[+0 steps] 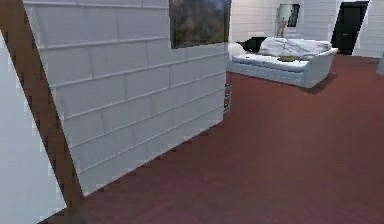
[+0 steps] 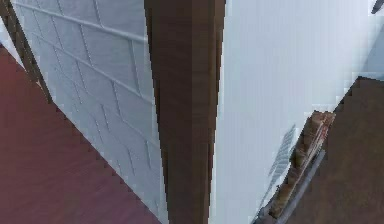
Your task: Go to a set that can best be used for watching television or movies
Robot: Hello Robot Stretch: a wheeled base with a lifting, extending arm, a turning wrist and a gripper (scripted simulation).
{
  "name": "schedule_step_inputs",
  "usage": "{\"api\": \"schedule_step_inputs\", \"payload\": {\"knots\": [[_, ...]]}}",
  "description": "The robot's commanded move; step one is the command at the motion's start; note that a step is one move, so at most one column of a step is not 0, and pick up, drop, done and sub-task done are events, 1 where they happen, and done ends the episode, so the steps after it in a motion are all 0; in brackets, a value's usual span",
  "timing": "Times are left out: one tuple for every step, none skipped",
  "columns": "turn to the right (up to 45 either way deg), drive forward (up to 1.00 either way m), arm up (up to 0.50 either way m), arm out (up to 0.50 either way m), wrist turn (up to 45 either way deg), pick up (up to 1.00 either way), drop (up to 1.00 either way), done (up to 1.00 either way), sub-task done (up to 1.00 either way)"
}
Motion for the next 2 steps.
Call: {"api": "schedule_step_inputs", "payload": {"knots": [[12.0, 0.0, 0.0, 0.0, 0.0, 0.0, 0.0, 0.0, 0.0], [0.0, 1.0, 0.0, 0.0, 0.0, 0.0, 0.0, 0.0, 0.0]]}}
